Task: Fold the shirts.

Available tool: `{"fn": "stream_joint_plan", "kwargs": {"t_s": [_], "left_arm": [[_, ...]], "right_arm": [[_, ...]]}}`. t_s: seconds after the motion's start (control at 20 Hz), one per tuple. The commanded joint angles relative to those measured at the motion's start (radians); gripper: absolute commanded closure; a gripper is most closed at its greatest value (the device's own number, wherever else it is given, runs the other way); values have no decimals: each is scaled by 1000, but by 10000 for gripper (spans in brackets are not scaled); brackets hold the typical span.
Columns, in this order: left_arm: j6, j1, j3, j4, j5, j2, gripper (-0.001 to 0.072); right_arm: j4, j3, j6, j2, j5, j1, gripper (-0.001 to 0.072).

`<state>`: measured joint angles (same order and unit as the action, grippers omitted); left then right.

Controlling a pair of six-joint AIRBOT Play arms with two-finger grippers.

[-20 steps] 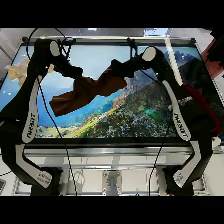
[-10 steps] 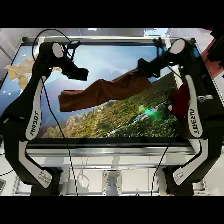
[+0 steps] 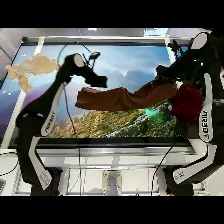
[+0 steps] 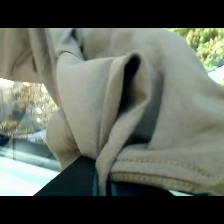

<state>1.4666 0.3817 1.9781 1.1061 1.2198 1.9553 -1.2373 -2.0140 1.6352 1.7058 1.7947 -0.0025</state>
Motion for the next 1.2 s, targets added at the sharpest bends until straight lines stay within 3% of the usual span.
{"fn": "stream_joint_plan", "kwargs": {"t_s": [0.0, 0.05, 0.15, 0.35, 0.45, 0.7, 0.8, 0.95, 1.0, 1.1, 1.15], "left_arm": [[29, 112, 0, -58, -189, 32, 507], [29, 142, 0, -54, -202, 46, 650], [31, 185, 0, -56, -162, 82, 697], [37, 210, 0, -42, -28, 139, 695], [42, 190, 26, 55, 19, 131, 695], [124, 39, 75, 497, 174, 12, 695], [131, -45, 75, 564, 219, -49, 694], [129, -138, 75, 536, 256, -115, 695], [120, -153, 74, 536, 262, -126, 695], [92, -167, 74, 536, 277, -136, 695], [81, -169, 74, 535, 283, -137, 695]], "right_arm": [[-6, 1, -21, -14, 28, 4, 677], [10, 1, -21, -14, 24, 4, 678], [84, 0, -20, -14, 2, 4, 677], [267, 0, -9, -18, -130, 34, 677], [328, 0, -9, -18, -210, 77, 677], [296, 1, 16, -5, -435, 231, 678], [278, 1, 65, 34, -524, 307, 678], [278, 1, 124, 151, -675, 436, 674], [291, 1, 131, 192, -746, 473, 597], [393, 1, 157, 262, -896, 525, 132], [448, 1, 156, 283, -954, 530, 118]]}}
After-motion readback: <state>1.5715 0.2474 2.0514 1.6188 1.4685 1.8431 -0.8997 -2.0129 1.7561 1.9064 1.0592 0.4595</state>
